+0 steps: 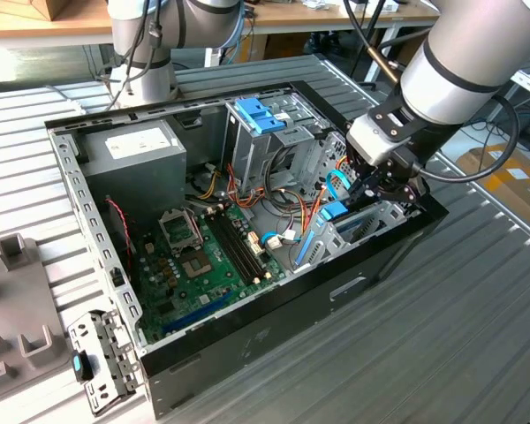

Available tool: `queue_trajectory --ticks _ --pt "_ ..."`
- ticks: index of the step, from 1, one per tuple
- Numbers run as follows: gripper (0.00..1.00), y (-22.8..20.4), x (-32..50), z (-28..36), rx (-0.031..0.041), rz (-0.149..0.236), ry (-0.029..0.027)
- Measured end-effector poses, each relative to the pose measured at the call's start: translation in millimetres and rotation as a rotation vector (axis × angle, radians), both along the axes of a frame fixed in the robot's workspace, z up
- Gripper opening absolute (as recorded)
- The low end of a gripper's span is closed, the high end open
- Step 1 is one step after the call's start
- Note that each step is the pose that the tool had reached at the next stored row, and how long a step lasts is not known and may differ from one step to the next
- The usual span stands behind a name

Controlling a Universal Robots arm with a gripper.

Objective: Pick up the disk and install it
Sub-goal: 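Insert the first disk wire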

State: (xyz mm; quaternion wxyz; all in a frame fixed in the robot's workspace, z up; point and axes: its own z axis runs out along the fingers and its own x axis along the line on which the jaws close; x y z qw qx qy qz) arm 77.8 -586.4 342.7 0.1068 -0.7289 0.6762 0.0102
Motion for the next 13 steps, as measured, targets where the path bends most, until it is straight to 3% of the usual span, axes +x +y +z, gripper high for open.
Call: queue_trajectory --ticks 13 --pt "0.16 0.0 0.0 -4.1 0.0000 0.000 0.0000"
